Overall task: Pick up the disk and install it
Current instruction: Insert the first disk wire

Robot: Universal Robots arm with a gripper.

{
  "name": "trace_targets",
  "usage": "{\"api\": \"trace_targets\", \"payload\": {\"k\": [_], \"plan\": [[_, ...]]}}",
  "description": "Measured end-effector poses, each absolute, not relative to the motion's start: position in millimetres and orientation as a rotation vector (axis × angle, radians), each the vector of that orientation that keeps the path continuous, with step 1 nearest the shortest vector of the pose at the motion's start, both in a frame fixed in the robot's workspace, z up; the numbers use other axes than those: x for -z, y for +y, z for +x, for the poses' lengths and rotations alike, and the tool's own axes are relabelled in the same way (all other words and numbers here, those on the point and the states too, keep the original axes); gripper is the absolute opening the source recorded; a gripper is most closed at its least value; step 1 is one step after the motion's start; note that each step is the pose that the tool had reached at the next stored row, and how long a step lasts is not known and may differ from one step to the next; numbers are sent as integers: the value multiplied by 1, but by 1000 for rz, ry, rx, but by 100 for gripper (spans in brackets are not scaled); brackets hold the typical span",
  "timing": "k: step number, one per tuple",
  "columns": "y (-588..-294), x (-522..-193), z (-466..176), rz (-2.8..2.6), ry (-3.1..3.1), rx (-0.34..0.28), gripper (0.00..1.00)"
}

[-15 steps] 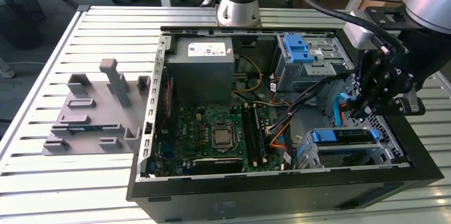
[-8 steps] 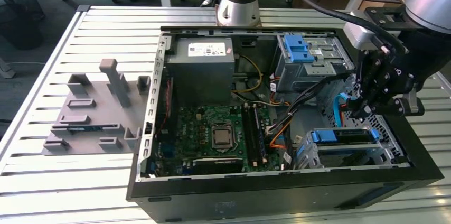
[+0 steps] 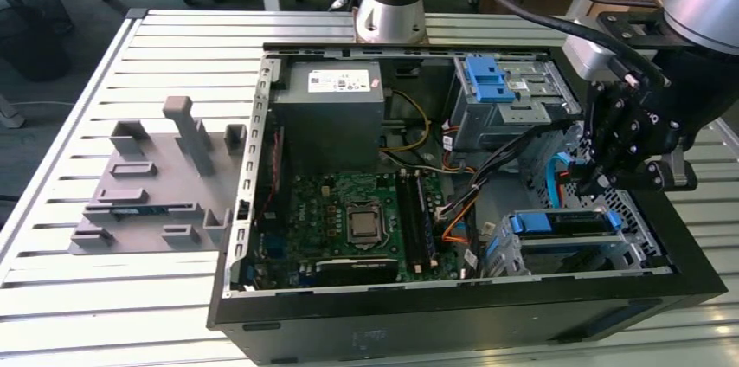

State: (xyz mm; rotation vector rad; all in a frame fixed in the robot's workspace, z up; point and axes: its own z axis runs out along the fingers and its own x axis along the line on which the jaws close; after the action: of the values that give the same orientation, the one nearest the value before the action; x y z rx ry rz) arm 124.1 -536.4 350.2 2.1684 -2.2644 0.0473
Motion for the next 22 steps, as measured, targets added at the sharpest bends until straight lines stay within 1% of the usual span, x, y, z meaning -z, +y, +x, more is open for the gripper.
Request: {"api": "trace_targets", "payload": {"k": [9, 15, 22], "plan": [[-537, -350, 124, 2168, -2265, -47, 16], [-542, -347, 124, 2167, -2265, -46, 16], [-542, -347, 129, 2149, -2252, -13, 16]]}}
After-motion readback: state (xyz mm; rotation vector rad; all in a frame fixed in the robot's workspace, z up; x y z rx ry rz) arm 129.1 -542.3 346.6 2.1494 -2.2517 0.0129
